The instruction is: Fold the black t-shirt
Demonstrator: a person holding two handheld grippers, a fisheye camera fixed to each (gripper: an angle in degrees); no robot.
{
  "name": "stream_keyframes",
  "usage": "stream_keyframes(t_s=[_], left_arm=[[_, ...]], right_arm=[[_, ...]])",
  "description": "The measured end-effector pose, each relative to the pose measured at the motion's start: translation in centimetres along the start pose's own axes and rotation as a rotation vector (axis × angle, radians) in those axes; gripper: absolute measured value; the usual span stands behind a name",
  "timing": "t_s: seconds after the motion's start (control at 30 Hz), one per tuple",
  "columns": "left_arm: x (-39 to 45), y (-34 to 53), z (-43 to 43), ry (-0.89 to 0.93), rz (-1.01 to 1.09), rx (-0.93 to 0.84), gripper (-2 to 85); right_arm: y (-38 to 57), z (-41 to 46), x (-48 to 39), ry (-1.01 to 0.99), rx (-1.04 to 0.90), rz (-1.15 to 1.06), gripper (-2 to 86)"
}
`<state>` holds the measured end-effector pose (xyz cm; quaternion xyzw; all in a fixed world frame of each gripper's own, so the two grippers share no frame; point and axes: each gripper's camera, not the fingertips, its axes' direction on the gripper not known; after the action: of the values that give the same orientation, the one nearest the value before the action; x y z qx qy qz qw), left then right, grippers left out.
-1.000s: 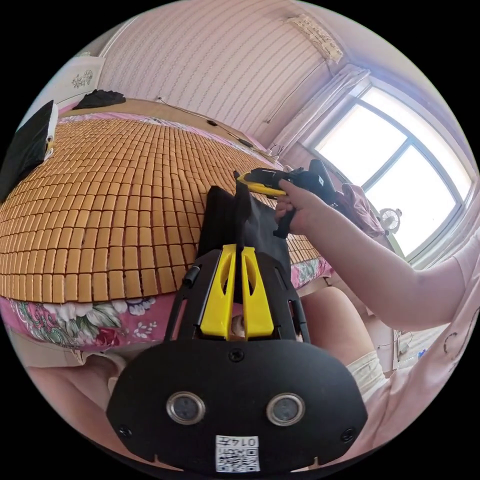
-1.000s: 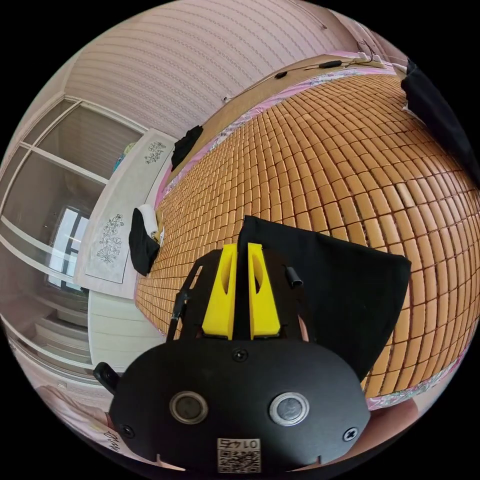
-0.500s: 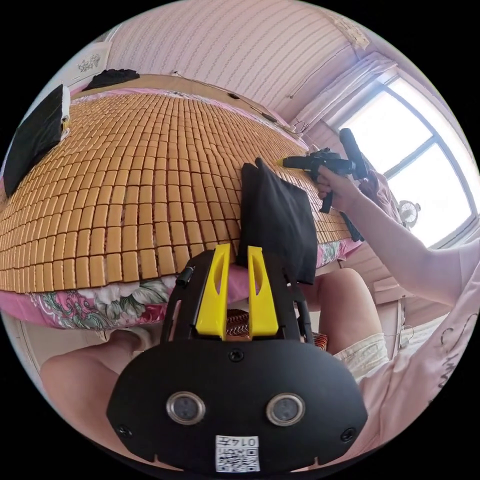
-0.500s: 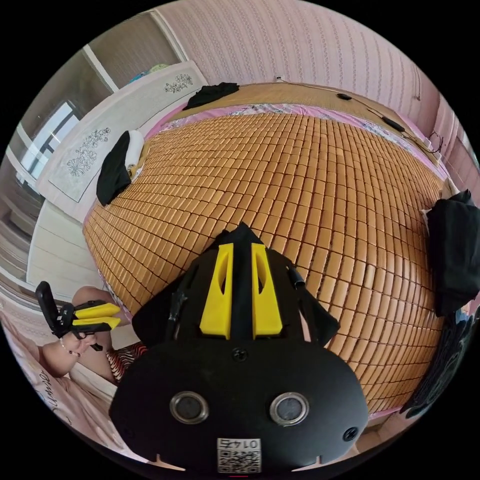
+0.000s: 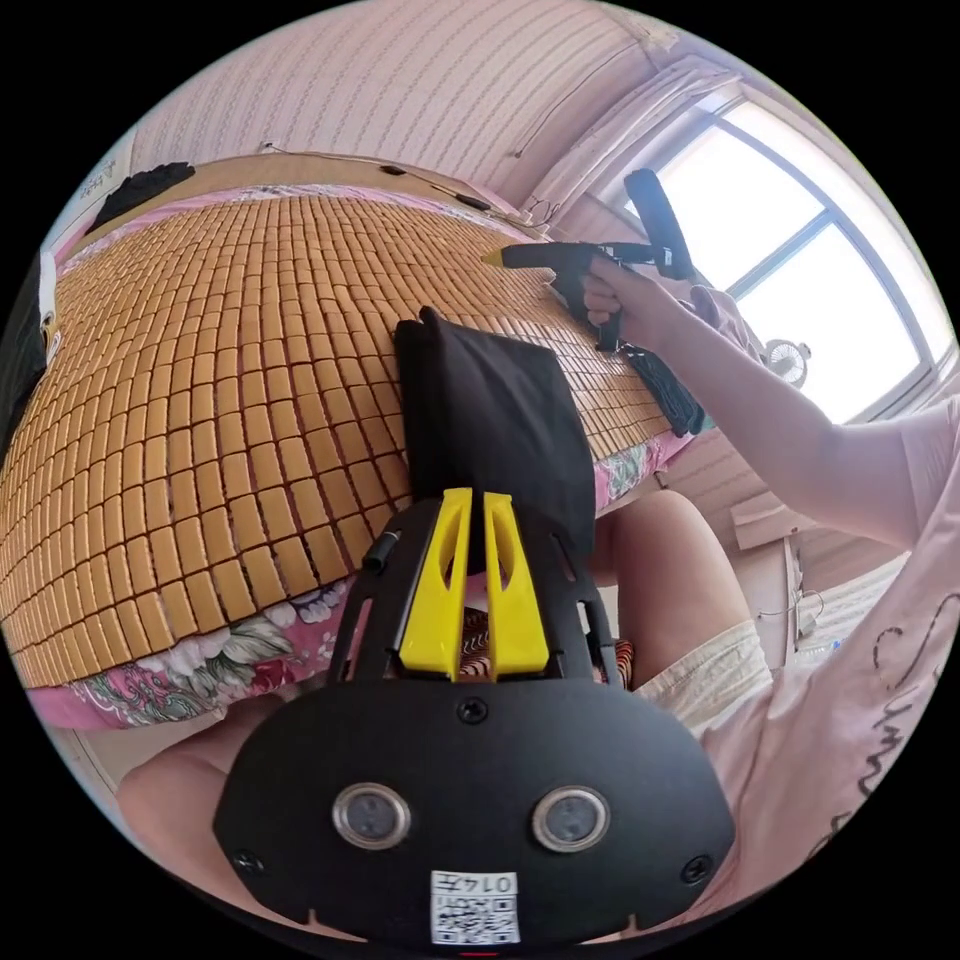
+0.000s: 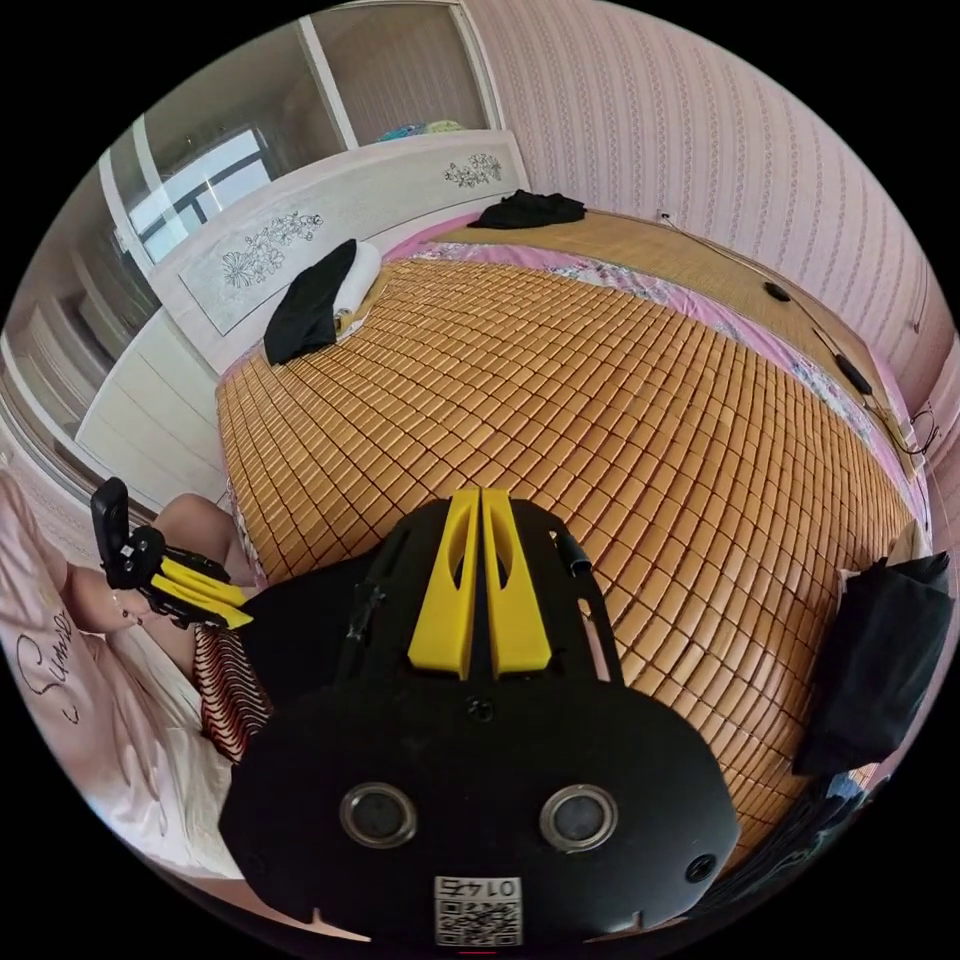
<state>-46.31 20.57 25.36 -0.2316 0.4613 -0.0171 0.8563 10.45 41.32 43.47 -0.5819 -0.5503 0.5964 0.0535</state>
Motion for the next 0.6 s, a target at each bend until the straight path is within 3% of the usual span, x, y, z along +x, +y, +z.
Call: stream_keyframes(t_s=[0.23,0.33,0.6], left_arm=[[-0.5,0.8,1.6,-0.025,-0.056,-0.065,1.2],[-0.7,0.7,2.0,-0.039,-0.058,-0.074,2.1],[0.0,0.8,1.4,0.02,-0.058,-0.06,2.4]], right_arm=[[-2.8,6.3,0.6,-0.07,-0.173,0.018,6.1],[-3.1,9.2,0.8,-0.1,-0.289,0.01,1.7],[-2.9,2.7,-0.2,-0.217,-0.096,-0.212,0.0]])
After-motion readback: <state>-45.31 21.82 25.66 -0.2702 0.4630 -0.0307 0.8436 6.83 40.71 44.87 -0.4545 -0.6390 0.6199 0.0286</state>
